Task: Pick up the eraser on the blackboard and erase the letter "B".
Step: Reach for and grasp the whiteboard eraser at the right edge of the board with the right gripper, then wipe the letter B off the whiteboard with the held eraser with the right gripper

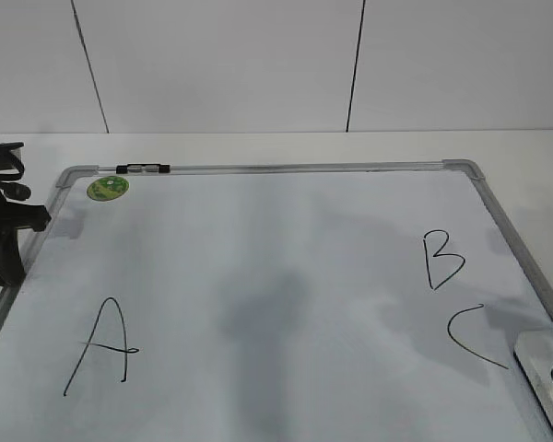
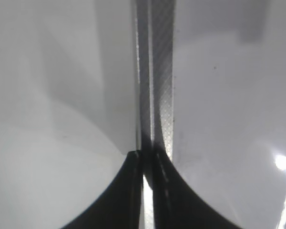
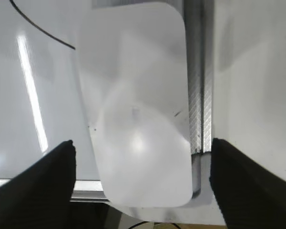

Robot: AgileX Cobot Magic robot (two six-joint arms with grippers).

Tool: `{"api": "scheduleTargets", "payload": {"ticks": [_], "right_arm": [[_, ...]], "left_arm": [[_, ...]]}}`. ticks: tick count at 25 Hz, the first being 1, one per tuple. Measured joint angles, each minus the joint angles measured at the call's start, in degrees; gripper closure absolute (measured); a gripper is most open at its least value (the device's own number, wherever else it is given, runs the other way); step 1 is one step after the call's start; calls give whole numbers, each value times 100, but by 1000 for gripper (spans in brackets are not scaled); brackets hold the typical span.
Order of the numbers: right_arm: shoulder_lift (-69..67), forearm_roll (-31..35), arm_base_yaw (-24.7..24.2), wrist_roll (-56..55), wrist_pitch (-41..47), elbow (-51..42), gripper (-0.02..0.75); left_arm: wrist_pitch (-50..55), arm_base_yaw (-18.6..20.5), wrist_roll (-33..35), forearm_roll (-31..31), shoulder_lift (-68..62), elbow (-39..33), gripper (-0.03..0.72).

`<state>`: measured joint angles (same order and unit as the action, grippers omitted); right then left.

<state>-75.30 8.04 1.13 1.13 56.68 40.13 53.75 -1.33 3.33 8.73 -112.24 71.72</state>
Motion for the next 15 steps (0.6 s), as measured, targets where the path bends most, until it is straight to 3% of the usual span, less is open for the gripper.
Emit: {"api": "scheduleTargets", "payload": {"ticks": [15], "right_arm": [[-1140,-36,196,21,-198,413,60]], "left_arm": [[0,0,0,0,0,0,669]]}}
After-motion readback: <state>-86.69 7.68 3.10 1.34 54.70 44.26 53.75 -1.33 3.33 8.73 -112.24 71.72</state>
